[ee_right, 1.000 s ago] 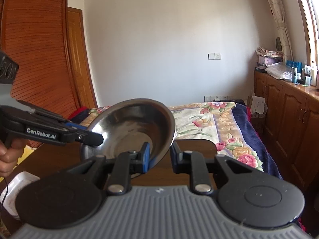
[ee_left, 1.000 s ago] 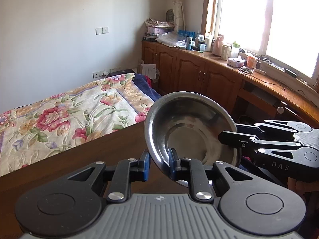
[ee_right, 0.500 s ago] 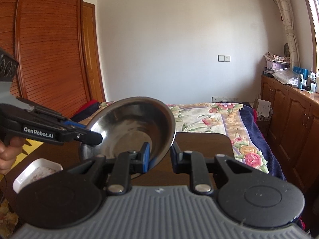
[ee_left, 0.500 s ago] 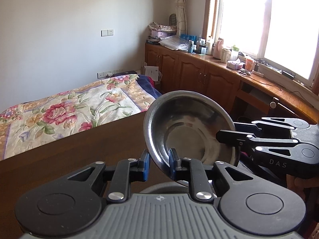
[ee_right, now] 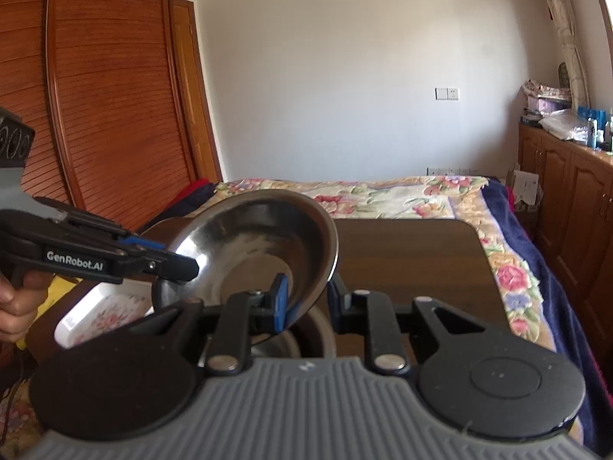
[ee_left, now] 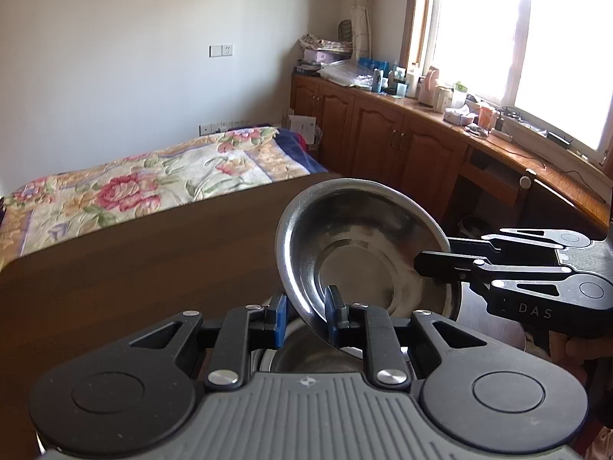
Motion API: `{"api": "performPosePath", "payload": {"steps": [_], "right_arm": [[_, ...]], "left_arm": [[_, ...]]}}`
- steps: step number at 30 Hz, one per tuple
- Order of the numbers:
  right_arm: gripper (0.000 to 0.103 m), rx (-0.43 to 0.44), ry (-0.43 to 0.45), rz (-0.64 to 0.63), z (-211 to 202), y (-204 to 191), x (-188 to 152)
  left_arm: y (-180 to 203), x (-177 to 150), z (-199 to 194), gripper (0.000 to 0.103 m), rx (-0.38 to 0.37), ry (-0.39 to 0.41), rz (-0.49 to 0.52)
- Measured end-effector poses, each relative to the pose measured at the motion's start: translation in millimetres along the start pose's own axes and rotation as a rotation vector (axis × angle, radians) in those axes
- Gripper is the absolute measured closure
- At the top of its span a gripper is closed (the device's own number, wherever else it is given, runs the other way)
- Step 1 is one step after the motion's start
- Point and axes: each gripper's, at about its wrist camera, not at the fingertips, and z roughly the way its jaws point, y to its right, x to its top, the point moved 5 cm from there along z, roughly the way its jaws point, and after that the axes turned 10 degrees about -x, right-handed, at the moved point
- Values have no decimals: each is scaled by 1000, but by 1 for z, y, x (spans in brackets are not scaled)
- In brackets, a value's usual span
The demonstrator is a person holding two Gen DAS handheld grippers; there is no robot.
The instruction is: Organize plates and bowls
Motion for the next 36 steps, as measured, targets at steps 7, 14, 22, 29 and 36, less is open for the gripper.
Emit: {"api": "performPosePath", "payload": {"steps": [7, 14, 22, 29, 36], "right_arm": [[79, 15, -13, 15, -9, -9, -12], [79, 20, -34, 18, -5, -16, -23], [79, 5, -62, -5, 2, -25, -36], [79, -12, -71, -49, 3, -32, -42], [77, -25, -72, -74, 3, -35, -43]], "left_arm": [[0, -17, -7, 81, 3, -1, -1], [-4, -35, -7, 81, 11, -7, -16], [-15, -51, 4, 81, 18, -34, -47], [-15, -55, 9, 81, 25, -47, -53], [-13, -56, 13, 76, 29, -48, -43]]}}
